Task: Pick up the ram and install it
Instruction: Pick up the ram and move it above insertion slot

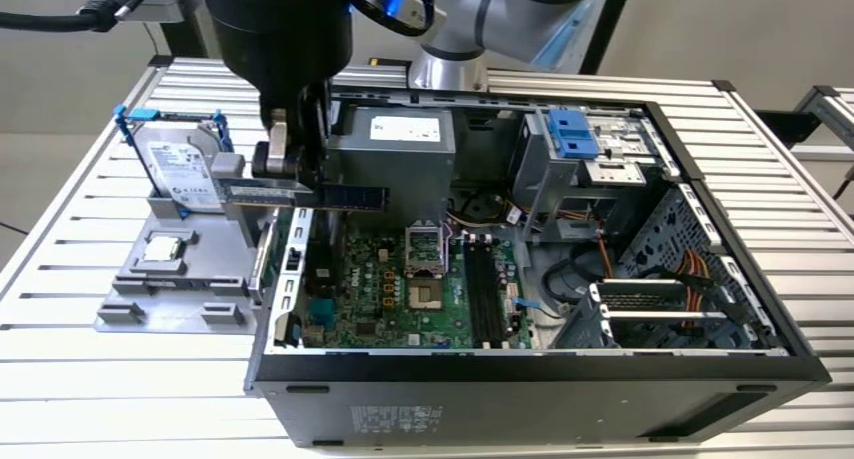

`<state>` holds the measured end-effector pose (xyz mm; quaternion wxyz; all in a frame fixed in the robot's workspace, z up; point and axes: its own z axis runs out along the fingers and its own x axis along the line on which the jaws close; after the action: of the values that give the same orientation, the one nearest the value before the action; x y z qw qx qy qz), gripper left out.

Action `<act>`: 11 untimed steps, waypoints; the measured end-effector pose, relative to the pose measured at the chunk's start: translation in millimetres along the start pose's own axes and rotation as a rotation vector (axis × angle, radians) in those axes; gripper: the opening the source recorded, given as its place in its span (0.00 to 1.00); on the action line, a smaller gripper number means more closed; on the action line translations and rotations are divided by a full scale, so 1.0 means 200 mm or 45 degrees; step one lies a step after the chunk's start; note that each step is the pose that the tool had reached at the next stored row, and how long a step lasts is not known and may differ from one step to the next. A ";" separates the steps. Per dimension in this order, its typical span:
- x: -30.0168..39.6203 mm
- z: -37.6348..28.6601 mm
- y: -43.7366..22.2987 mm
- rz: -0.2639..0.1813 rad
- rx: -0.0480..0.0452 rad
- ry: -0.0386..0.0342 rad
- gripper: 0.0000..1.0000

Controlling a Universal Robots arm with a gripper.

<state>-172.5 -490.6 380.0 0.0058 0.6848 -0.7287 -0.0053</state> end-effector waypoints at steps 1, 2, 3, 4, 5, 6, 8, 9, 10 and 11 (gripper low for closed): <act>0.000 0.000 -0.006 0.000 0.000 -0.0001 0.00; -0.001 0.000 -0.013 0.000 0.000 0.0000 0.00; -0.001 0.000 -0.019 0.000 0.000 -0.0001 0.00; -0.002 0.000 -0.027 0.000 0.000 0.0000 0.00; -0.002 0.000 -0.035 0.000 -0.001 -0.0001 0.00; -0.003 0.000 -0.043 0.000 -0.001 -0.0001 0.00; -0.004 -0.001 -0.058 0.000 -0.001 0.0000 0.00; -0.004 -0.001 -0.066 0.000 -0.001 0.0000 0.00; -0.005 -0.001 -0.073 0.000 -0.001 -0.0001 0.00; -0.005 -0.001 -0.081 0.000 -0.001 0.0000 0.00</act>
<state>-156.4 -490.6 380.0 0.0059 0.6848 -0.7287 -0.0055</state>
